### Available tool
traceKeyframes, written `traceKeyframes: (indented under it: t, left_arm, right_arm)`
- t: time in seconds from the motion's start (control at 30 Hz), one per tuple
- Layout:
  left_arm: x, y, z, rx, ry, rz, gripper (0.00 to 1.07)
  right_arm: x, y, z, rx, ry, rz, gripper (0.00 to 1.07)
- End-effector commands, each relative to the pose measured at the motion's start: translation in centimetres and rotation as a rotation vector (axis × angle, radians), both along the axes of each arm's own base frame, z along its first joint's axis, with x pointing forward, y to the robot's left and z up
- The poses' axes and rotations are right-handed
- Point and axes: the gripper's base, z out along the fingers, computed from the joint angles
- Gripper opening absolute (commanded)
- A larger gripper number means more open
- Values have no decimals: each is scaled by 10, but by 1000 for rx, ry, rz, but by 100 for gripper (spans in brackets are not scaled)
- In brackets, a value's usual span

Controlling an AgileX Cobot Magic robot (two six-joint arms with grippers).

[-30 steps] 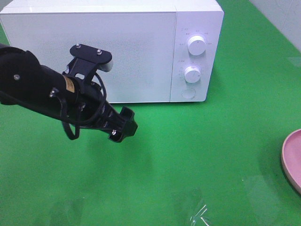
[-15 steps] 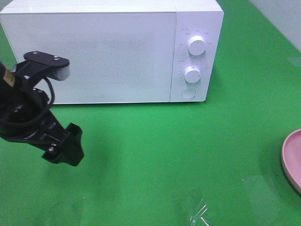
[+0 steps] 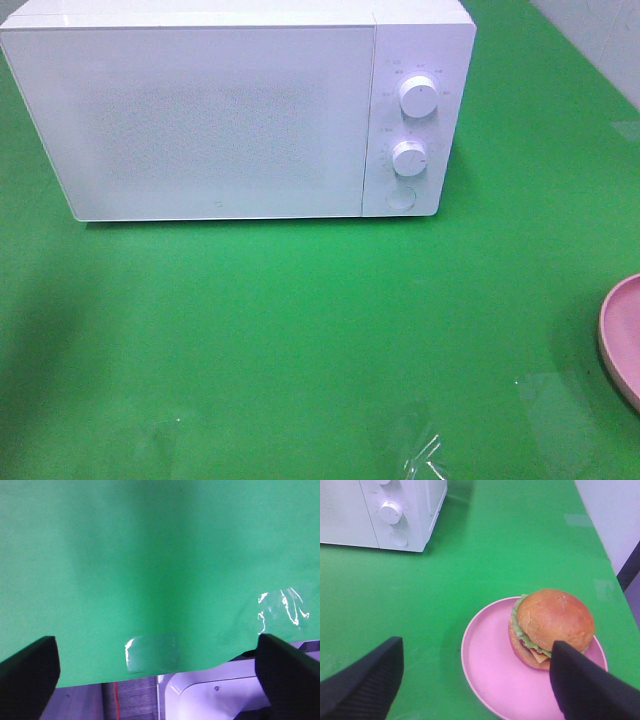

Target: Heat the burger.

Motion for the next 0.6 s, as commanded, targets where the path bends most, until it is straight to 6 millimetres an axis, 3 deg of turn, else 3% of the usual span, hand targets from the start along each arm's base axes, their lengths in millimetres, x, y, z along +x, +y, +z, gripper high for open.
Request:
traceKeyframes:
  t: [0.03, 0.27, 0.5, 0.53, 0.6]
  left_arm:
    - [-5, 11, 4, -50, 23, 79, 98]
    - [-27, 20, 10, -58, 40, 122, 98]
    - [-76, 17, 11, -26, -39, 113, 98]
    - [-76, 17, 11, -26, -39, 113, 98]
    - [-98, 16, 18, -9, -132, 100, 98]
  right_arm:
    - [-3, 0, -1, -3, -21, 0, 76]
    - [-3, 0, -1, -3, -21, 0, 76]
    - [-3, 0, -1, -3, -21, 0, 76]
    - [-3, 0, -1, -3, -21, 0, 76]
    - [-3, 0, -1, -3, -21, 0, 76]
